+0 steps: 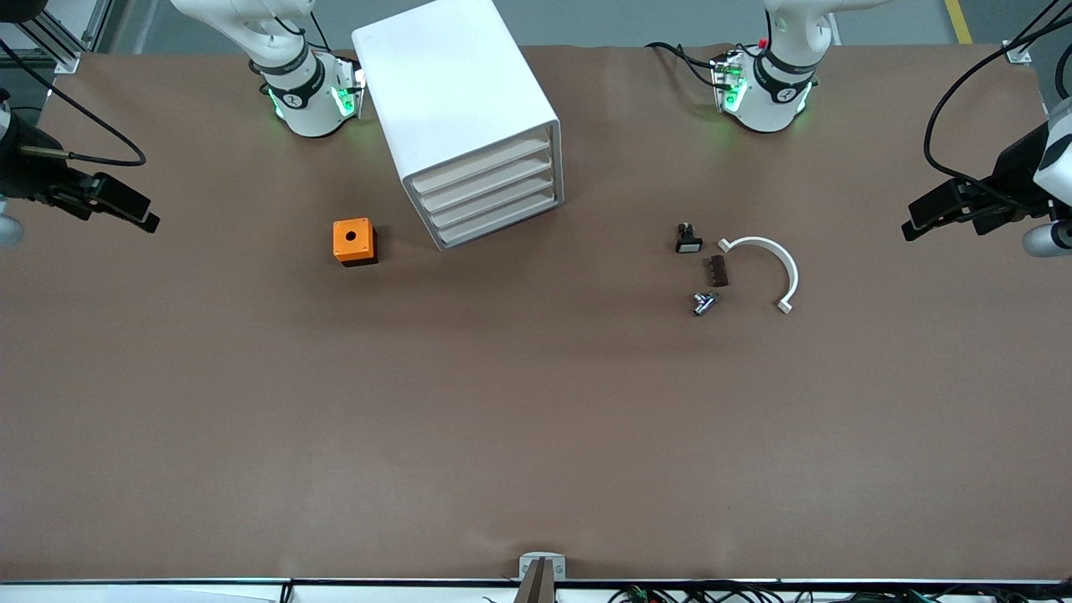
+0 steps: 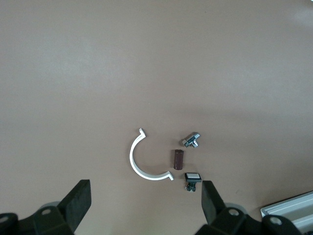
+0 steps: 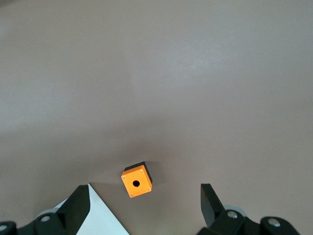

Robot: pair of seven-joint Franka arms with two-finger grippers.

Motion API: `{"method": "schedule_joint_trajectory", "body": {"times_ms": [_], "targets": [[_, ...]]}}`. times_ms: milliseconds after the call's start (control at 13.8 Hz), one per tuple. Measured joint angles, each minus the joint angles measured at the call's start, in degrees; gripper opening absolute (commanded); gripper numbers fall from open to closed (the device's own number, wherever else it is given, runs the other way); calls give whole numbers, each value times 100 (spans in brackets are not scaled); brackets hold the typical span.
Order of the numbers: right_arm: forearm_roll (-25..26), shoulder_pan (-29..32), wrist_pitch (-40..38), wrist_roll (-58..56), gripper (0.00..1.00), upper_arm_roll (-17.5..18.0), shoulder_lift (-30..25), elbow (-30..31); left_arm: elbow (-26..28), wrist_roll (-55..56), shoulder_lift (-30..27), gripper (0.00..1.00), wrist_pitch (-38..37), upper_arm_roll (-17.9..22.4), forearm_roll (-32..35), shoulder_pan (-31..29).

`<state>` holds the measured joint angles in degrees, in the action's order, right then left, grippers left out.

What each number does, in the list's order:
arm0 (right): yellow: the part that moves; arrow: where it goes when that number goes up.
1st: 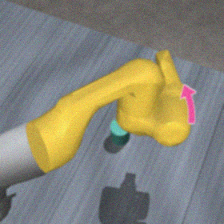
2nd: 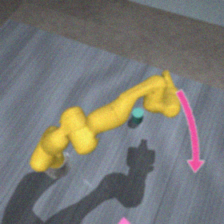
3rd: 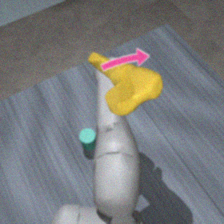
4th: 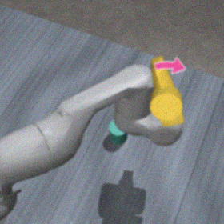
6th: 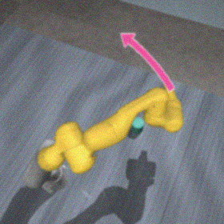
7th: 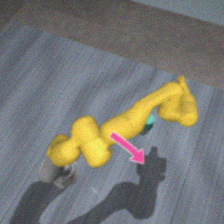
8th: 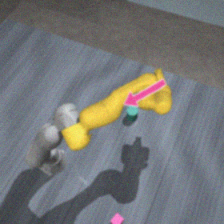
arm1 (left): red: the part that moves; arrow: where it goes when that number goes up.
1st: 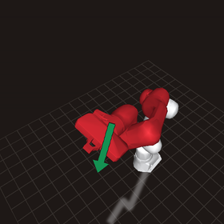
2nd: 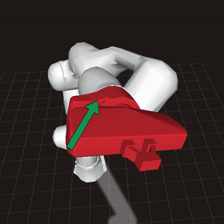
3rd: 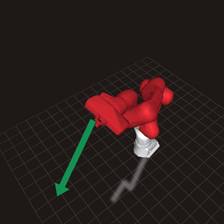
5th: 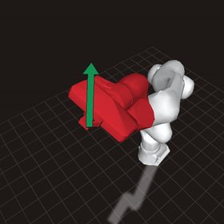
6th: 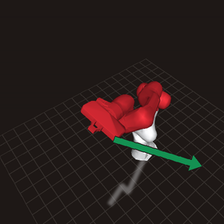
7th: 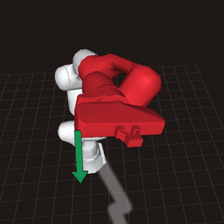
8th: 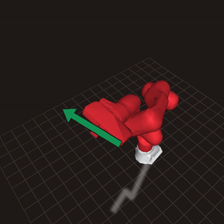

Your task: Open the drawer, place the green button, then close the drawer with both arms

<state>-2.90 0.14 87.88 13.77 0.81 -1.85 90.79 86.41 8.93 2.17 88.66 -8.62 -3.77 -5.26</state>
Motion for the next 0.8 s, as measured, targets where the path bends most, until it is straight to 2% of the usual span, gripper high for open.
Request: {"method": "schedule_joint_trajectory", "body": {"times_ms": [436,799], "targets": [[0,0,-10,-17,100,0,-56,47,-38,0,0,99,0,0,0,0],[90,26,-10,-476,100,-7,-57,48,-42,0,0,99,0,0,0,0]]}}
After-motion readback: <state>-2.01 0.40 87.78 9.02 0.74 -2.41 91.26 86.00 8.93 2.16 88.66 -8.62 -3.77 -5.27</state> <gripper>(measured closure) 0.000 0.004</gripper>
